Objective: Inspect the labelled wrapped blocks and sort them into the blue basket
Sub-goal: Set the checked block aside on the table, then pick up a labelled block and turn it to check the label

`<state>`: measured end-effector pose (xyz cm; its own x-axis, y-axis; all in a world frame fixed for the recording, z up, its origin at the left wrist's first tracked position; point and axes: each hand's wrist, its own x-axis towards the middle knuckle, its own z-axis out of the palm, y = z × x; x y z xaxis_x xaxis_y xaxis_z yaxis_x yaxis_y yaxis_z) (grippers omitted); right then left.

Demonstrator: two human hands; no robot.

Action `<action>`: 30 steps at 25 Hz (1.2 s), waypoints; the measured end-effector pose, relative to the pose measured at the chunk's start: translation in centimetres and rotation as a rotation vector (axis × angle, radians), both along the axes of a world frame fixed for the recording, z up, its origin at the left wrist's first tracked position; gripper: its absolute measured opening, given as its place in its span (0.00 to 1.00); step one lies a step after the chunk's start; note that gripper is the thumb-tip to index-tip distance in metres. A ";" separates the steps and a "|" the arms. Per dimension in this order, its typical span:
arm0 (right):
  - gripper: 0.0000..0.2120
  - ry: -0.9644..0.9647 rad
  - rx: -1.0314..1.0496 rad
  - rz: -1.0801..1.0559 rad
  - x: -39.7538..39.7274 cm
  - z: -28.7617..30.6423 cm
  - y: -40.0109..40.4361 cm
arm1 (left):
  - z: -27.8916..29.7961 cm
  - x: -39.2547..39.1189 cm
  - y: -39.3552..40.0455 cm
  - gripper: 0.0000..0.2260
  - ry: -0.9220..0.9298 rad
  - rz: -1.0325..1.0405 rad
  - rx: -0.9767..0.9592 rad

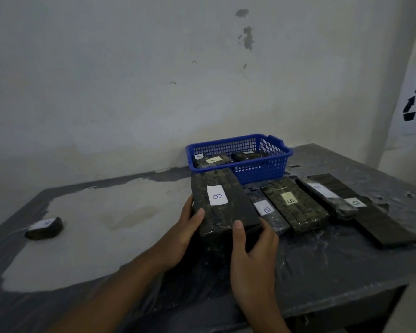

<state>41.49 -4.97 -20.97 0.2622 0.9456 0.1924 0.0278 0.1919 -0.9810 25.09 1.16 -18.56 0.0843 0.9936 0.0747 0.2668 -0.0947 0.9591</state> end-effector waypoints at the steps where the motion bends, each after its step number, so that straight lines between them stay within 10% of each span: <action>1: 0.30 -0.018 0.018 -0.039 0.0 0.0 -0.3 | 0.4 -0.9 0.3 0.40 0.005 0.086 -0.053; 5: 0.23 -0.334 0.557 -0.226 -0.8 0.9 -2.6 | 0.0 -5.6 -3.3 0.29 0.441 0.149 0.014; 8: 0.11 -0.563 0.869 0.056 -5.0 2.4 -2.7 | -0.9 -11.2 -5.6 0.24 0.618 0.269 0.052; 12: 0.18 -0.966 0.591 0.472 -14.7 3.7 2.8 | -1.9 -17.1 -8.4 0.22 0.737 0.424 0.015; 17: 0.30 -1.178 0.253 0.652 -20.7 0.4 8.7 | -2.8 -17.8 -8.8 0.19 0.387 0.682 0.129; 26: 0.25 -0.980 0.253 0.626 -20.9 -0.2 9.4 | -0.6 -28.6 -3.2 0.44 0.509 1.205 -0.298; 30: 0.23 -0.843 0.185 0.627 -20.8 0.2 9.1 | -1.8 -28.2 -1.4 0.32 0.420 1.188 -0.056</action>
